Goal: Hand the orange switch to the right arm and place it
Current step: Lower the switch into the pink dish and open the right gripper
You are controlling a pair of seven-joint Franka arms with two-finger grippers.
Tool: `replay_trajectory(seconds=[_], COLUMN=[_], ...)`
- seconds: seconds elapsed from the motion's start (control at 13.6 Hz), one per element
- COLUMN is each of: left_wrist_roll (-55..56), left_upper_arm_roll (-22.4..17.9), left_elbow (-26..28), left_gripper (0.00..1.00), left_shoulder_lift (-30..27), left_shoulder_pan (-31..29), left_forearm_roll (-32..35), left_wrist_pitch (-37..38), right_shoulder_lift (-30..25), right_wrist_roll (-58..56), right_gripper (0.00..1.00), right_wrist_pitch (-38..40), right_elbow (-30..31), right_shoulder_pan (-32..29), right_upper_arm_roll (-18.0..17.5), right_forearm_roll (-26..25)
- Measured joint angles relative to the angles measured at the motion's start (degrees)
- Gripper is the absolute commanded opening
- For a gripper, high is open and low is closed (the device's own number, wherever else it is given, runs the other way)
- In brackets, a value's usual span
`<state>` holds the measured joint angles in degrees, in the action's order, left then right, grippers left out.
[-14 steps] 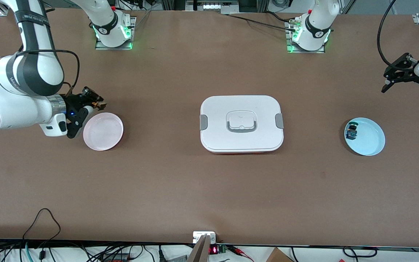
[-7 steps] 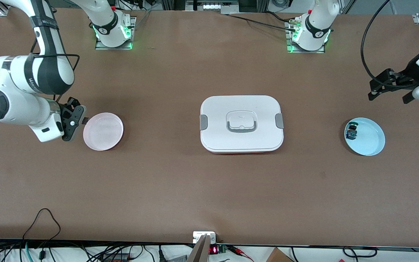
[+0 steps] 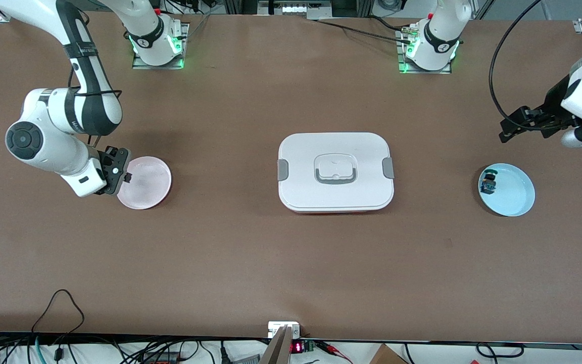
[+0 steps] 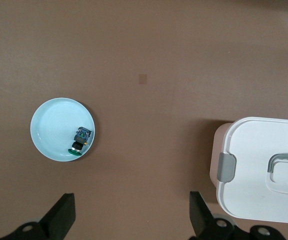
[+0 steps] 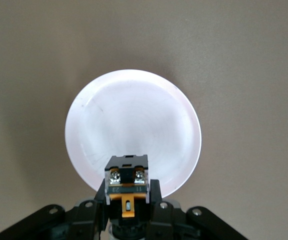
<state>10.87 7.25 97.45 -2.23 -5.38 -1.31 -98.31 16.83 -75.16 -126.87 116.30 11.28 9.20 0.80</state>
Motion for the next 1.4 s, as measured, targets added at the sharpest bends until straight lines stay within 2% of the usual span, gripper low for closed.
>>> replay_trajectory(seconds=[0.22,0.59,1.4], left_wrist_roll=[0.0,0.0,0.0], left_upper_arm_roll=[-1.1,-0.8,-0.2], left_elbow=[0.0,-1.3,-2.9], left_gripper=[1.0,1.0,1.0], left_shoulder_lift=[-0.5,-0.5,0.5], left_shoulder_pan=[-0.1,0.1,0.2], left_forearm_roll=[0.0,0.0,0.2], left_wrist_pitch=[-0.5,1.2,2.0], right_shoulder_lift=[0.4,3.6,7.1], right_wrist_roll=[-0.6,-6.4,-7.0], right_gripper=[0.02,0.02,0.04], right_wrist_pitch=[-4.5,-9.3,-18.4], right_elbow=[3.2,4.3,9.6], right_shoulder_pan=[0.0,0.0,0.0], right_upper_arm_roll=[-0.2,-1.4,-1.6], right_forearm_roll=[0.0,0.0,0.0])
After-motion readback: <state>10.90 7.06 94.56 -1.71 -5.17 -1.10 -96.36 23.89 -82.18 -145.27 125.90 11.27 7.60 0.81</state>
